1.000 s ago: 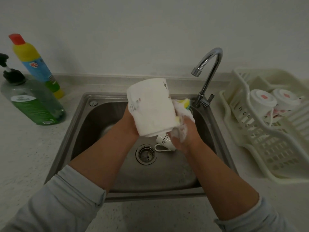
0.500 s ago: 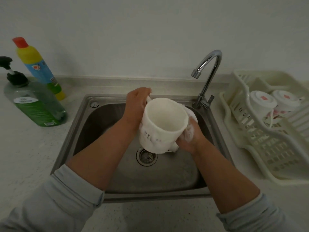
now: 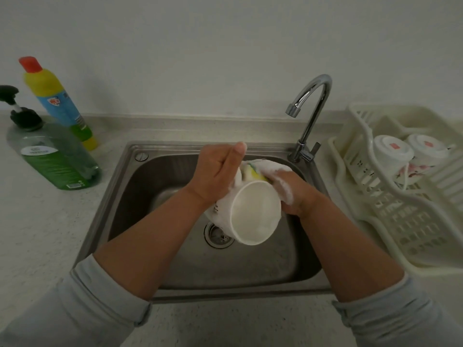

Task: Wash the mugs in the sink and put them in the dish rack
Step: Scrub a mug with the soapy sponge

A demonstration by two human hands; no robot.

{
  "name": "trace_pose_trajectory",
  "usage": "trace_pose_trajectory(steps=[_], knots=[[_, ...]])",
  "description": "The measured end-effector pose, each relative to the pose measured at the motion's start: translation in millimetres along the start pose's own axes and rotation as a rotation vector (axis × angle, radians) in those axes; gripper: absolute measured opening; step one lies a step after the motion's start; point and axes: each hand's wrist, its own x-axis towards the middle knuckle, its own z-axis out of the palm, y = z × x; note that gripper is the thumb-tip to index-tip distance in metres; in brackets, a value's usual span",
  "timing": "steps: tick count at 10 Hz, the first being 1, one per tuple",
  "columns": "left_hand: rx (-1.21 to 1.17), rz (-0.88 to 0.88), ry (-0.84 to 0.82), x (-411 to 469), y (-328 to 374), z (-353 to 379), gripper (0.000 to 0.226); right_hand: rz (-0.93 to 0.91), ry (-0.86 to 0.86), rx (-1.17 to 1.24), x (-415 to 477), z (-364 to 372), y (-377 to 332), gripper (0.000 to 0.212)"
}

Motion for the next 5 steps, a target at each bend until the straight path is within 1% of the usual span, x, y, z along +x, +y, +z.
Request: trace_pose_trajectory(steps=[1,2,3,4,5], knots=[[-0.013,0.039,-0.01,-7,2,1,0.055,-0.143,0.011,-0.234,-19,0,5,0.034],[-0.058,0.098,-0.057,-10,11,5,0.037,-0.323,-0.132,-0.24,-24,7,-13,0.028],[-0.056,0.096,-0.027,-4,16,0,0.035,-0.331,-0.179,-0.418,-13,9,-18,0.039],[-0.024,0.119,0.005,-4,8,-8,0.039,-0.327,-0.186,-0.501,-4,15,-19,0.049],[0.006,0.125,-0.008,-5,4,-11,0.039,-0.373,-0.22,-0.624,1,14,-11,0.059]])
